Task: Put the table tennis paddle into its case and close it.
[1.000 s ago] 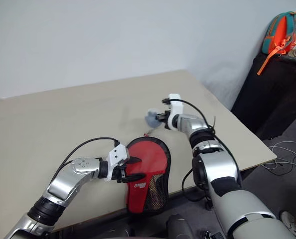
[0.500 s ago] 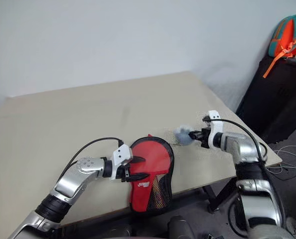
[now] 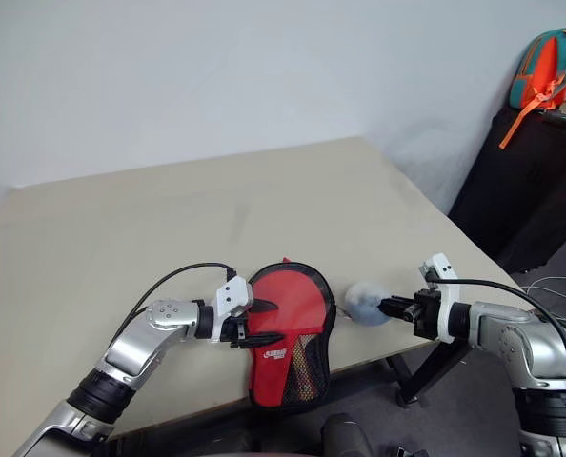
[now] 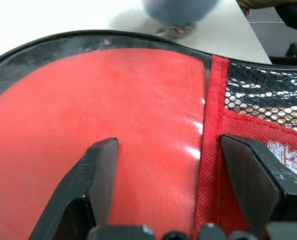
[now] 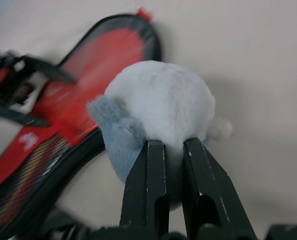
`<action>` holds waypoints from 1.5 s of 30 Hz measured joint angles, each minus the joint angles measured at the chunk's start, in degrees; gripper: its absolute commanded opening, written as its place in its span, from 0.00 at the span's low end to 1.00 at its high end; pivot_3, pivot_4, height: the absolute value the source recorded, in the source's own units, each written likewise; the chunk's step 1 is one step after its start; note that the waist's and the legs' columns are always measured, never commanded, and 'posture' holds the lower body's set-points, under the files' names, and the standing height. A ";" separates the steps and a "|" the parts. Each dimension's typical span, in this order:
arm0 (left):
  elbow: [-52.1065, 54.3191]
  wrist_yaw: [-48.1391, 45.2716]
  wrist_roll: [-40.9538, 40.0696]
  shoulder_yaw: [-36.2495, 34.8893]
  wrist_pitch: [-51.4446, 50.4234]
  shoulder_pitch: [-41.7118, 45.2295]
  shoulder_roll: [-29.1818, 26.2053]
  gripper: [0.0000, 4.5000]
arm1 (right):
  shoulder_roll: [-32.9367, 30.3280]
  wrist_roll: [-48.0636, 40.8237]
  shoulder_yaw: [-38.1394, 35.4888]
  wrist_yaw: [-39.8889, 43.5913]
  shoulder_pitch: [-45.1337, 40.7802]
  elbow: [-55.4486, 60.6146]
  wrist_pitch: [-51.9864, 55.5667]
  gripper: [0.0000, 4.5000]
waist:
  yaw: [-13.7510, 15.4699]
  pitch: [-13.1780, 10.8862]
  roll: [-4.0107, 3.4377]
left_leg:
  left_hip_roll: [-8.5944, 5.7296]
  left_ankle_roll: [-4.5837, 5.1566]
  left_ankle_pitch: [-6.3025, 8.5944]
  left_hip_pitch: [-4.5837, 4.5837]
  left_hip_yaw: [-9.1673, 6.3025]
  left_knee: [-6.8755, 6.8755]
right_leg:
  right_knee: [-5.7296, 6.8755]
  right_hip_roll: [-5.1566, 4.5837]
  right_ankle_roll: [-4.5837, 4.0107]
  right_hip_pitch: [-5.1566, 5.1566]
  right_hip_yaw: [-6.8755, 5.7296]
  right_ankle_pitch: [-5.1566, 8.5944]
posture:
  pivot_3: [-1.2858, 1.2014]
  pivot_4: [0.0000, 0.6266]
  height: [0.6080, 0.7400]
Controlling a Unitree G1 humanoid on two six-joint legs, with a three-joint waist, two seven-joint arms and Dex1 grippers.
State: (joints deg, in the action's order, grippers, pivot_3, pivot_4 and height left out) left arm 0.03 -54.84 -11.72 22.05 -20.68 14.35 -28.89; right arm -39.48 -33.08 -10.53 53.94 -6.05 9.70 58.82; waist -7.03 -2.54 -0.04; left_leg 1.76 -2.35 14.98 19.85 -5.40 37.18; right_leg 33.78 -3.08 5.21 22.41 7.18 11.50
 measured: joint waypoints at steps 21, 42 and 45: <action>11.79 3.03 -0.50 -1.25 -9.99 -4.49 -2.31 0.76 | -9.85 -9.03 5.03 9.59 15.88 16.09 -2.95 0.00 | 0.09 0.01 0.40 | 0.16 -0.28 0.98 -0.24 0.09 -0.07 | -0.06 -0.04 0.02 0.16 -0.22 0.25 | 0.52 0.00 1.00; 1.08 1.46 -0.65 -1.26 -0.98 -2.52 -0.48 0.76 | -15.44 -12.08 3.16 17.27 25.31 16.74 -13.41 0.00 | 0.91 0.63 0.06 | 0.82 -0.11 1.57 0.20 -0.11 0.54 | -2.25 -1.51 0.07 -0.18 -3.53 0.39 | 0.52 0.00 1.00; -0.91 0.97 -0.65 -1.24 1.45 -2.41 -0.13 0.76 | -12.64 -14.56 2.96 15.35 22.99 16.39 -11.90 0.00 | 1.27 0.80 -0.23 | 1.09 -0.11 1.58 0.20 -0.04 0.44 | -2.48 -1.91 0.07 -0.10 -4.49 0.37 | 0.52 0.00 1.00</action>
State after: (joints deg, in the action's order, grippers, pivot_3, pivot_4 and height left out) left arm -0.88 -53.88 -12.37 20.81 -19.23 11.94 -29.01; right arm -52.12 -47.63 -7.58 69.29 16.95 26.09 46.92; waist -5.77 -1.74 -0.27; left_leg 2.85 -2.45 16.55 20.05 -5.44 37.63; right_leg 31.31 -4.99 5.28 22.31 2.69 11.87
